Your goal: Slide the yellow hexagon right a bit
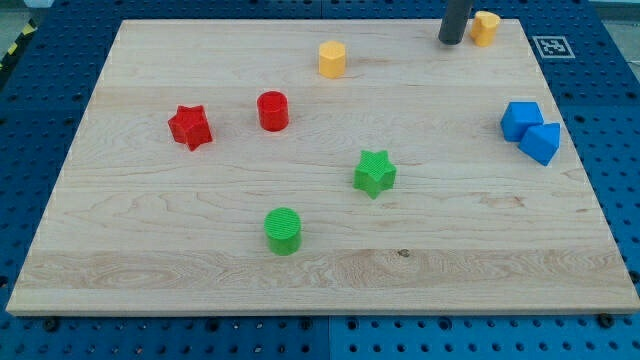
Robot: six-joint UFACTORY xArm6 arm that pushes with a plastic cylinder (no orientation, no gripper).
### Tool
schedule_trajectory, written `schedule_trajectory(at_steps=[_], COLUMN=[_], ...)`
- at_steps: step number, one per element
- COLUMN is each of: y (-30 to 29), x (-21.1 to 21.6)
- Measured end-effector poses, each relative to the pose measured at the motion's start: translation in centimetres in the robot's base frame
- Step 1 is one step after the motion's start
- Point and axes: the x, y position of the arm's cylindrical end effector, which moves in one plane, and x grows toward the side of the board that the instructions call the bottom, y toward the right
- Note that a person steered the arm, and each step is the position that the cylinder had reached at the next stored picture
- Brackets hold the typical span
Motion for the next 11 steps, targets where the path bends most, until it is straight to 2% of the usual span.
schedule_trajectory(at_steps=[3, 4, 5, 6, 7, 9, 10, 11], y=[-7.9, -12.4, -18.2, -21.2, -20.9, -15.4, -15.0, -15.7], x=[7.9, 9.8, 9.8, 6.8, 4.6, 4.6, 4.6, 2.6])
